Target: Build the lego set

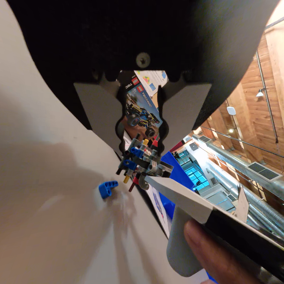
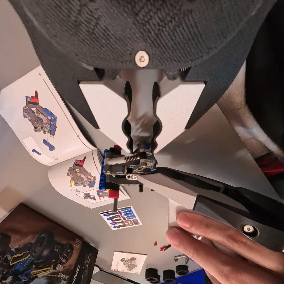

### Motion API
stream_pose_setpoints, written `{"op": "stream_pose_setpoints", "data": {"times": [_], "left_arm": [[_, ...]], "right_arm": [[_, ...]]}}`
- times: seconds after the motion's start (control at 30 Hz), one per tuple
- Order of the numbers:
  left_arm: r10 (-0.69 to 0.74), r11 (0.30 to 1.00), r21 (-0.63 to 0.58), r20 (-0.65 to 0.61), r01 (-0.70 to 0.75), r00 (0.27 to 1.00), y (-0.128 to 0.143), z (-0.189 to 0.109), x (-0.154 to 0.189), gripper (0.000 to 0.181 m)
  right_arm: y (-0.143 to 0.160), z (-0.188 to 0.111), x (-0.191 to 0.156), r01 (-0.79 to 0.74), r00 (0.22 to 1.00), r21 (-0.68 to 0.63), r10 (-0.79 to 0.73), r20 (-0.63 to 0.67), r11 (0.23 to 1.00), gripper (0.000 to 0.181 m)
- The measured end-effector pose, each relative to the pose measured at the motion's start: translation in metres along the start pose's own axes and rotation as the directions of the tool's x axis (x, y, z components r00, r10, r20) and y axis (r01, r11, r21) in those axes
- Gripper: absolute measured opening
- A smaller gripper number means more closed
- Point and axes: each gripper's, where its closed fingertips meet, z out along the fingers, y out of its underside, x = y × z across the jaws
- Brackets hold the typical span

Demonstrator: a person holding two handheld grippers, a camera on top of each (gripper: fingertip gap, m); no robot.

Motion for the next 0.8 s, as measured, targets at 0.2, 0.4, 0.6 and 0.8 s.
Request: {"op": "stream_pose_setpoints", "data": {"times": [0.2,0.4,0.6,0.8], "left_arm": [[-0.035,0.999,-0.022,-0.042,0.034,0.999,-0.009,0.004,-0.003,0.040],[0.020,0.996,-0.088,-0.018,-0.022,1.000,-0.003,-0.001,-0.012,0.040],[-0.226,0.973,-0.051,-0.020,0.225,0.974,-0.005,-0.016,-0.004,0.037],[-0.886,0.426,0.083,-0.161,0.901,0.434,-0.002,-0.034,0.004,0.037]], "right_arm": [[0.006,-0.007,0.005,-0.031,0.997,0.077,0.025,0.077,0.997,0.021],[0.007,-0.008,0.005,-0.167,0.981,0.073,0.159,0.111,0.983,0.019],[0.017,-0.007,-0.003,-0.230,0.965,0.035,0.223,0.139,0.972,0.015],[0.022,-0.008,-0.007,-0.260,0.950,0.022,0.251,0.187,0.965,0.015]]}}
